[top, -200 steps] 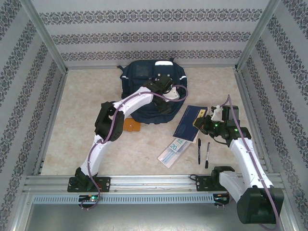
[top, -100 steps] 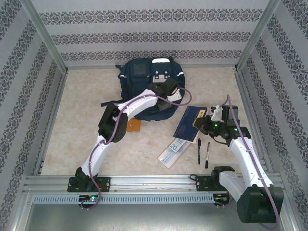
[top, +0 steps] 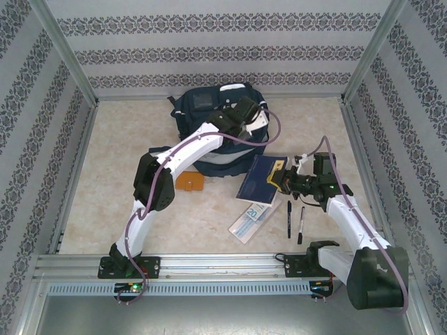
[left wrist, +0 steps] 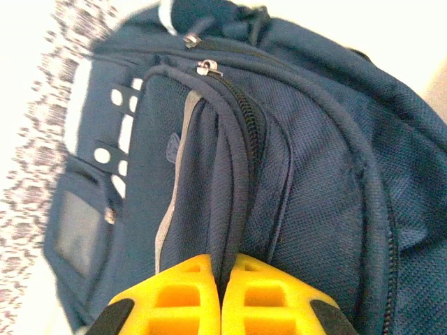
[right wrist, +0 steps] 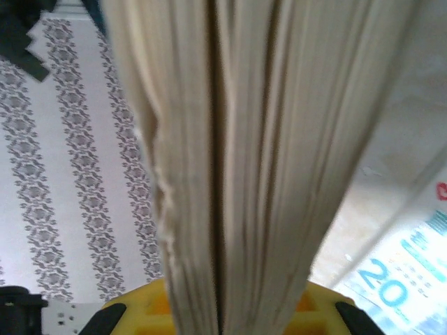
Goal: Pack books, pencil case, and school supplies into a backpack
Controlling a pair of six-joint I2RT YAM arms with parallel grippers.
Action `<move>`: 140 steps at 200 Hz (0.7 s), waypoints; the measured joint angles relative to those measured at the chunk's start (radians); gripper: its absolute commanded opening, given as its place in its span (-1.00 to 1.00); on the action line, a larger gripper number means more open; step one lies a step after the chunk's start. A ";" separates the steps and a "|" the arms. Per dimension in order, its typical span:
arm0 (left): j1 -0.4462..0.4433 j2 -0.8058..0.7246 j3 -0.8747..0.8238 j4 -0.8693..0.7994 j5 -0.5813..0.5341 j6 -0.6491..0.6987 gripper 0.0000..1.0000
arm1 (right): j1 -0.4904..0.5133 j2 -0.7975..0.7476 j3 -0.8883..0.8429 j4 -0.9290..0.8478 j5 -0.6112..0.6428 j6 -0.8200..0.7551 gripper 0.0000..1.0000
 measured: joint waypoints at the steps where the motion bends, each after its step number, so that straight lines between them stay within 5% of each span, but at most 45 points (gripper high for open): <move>1: -0.001 -0.001 0.006 -0.001 -0.001 -0.001 -1.00 | 0.001 0.001 0.000 0.003 0.000 0.003 -1.00; 70: -0.074 -0.008 0.192 -0.066 -0.047 0.026 -1.00 | 0.125 0.138 0.000 0.312 0.118 0.239 -1.00; 140: -0.124 -0.008 0.227 -0.127 0.003 -0.013 -1.00 | 0.219 0.551 0.156 0.702 0.289 0.249 -1.00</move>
